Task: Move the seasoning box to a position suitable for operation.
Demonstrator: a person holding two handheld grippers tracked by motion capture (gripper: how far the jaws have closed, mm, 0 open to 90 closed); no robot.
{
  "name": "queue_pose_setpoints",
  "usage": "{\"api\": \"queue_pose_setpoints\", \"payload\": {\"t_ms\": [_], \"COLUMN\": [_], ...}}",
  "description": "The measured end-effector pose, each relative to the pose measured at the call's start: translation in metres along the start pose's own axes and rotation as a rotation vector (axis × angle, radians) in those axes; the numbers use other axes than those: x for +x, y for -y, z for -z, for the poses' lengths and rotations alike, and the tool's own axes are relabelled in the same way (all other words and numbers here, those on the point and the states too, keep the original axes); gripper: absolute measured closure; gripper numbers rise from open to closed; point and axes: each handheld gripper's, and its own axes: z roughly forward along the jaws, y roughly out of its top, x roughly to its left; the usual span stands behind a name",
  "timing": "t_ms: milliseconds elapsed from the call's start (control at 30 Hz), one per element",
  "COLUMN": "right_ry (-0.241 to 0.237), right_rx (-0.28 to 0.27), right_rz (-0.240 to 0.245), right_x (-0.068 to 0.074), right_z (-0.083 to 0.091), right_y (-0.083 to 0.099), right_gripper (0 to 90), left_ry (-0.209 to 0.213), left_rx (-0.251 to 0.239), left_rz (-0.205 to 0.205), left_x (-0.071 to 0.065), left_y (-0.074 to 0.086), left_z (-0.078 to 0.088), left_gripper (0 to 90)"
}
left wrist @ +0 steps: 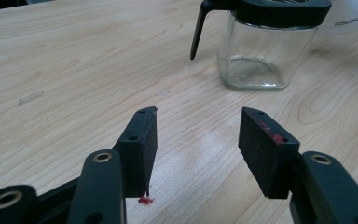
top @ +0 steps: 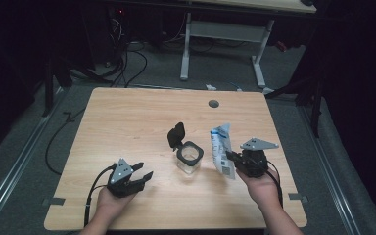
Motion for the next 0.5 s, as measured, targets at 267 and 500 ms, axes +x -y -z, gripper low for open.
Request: {"api": "queue_pose_setpoints", "payload": {"t_ms": [267,500], "right_ry": [-0.021,-0.054], "right_rx": [0.07,0.139], "right_rz": [0.032,0.048], "right_x": [0.0071,0.0102], "right_z": [0.0028,0.0041], "right_y": [-0.0004,-0.0014], "right_gripper": [90.0,90.0], "left_ry": [0.002,0.004], "left_rx": [-0.002,-0.003], "left_rz": [-0.002,-0.001], "left_x": [-0.0004,-0.0009], "left_y": [0.0001,0.0003], "left_z": [-0.0002,-0.0009], "left_gripper": [47.3,47.3]}}
